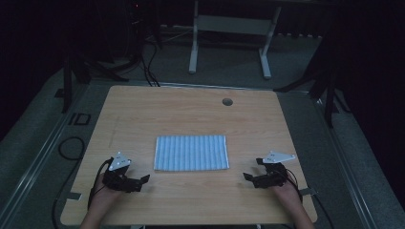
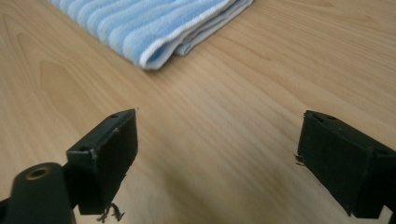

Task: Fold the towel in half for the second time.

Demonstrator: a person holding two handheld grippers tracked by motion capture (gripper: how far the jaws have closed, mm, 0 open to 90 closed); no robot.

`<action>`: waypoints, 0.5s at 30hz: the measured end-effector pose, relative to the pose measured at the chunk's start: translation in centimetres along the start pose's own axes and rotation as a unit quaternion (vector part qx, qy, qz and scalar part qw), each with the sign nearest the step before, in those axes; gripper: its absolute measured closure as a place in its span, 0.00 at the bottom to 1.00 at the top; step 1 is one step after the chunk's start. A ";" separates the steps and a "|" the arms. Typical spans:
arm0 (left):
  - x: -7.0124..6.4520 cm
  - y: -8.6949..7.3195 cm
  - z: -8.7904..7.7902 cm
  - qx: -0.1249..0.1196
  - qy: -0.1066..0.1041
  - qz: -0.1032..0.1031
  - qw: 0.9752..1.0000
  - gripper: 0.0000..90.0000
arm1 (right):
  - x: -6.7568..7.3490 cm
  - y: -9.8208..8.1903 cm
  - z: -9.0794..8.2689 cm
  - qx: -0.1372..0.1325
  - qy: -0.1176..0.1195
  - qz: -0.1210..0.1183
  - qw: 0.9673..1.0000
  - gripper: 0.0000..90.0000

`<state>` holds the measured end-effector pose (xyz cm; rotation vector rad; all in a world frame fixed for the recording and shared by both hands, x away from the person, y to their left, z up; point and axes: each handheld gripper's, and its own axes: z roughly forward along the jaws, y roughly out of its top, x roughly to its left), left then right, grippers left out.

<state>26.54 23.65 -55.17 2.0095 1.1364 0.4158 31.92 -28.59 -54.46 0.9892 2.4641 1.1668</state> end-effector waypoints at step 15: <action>0.7 -1.9 -2.0 -0.014 0.027 -0.029 0.999 0.02 | -1.3 -3.0 -4.2 -0.016 -0.050 0.044 0.998 0.13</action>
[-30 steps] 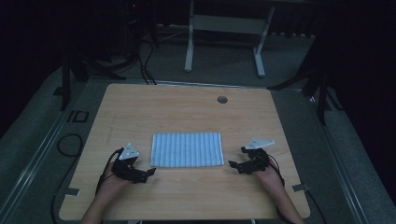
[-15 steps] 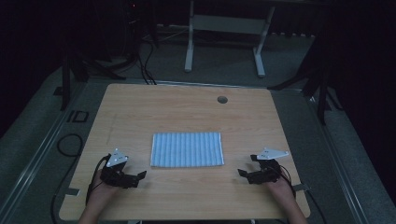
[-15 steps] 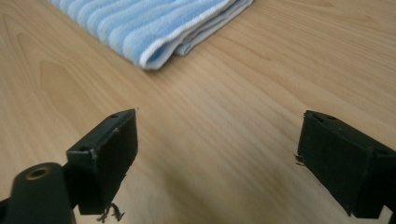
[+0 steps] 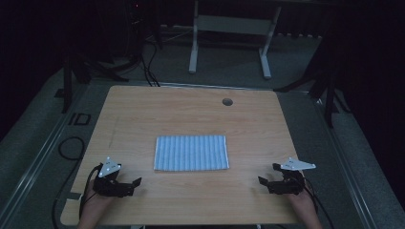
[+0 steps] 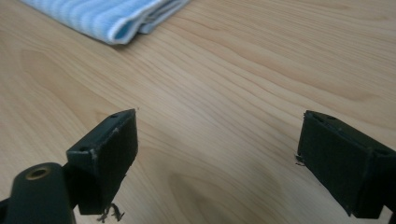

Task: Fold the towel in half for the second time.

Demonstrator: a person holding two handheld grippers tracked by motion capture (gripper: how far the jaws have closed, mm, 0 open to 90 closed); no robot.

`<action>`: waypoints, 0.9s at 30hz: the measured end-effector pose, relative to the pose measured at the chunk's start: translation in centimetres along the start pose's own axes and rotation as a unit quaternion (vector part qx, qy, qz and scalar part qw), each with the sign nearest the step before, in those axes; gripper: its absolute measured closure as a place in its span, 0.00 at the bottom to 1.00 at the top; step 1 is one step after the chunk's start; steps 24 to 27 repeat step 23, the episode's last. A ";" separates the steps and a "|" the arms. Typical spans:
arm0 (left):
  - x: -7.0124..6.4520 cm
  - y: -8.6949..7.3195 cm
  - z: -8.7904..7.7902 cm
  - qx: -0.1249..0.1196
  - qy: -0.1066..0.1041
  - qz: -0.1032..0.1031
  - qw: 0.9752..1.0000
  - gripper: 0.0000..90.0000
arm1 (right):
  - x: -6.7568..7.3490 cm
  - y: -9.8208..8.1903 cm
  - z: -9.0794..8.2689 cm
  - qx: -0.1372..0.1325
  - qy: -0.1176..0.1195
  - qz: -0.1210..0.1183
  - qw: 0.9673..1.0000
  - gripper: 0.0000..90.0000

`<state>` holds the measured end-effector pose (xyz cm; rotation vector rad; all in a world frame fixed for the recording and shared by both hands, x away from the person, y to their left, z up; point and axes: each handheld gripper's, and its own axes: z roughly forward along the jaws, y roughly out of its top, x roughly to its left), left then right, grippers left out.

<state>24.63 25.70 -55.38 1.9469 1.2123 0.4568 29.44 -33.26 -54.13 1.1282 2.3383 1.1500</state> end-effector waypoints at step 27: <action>1.3 -0.8 -0.6 -0.032 0.018 -0.042 0.998 0.02 | -1.2 -1.3 -1.4 -0.029 -0.069 0.047 0.996 0.13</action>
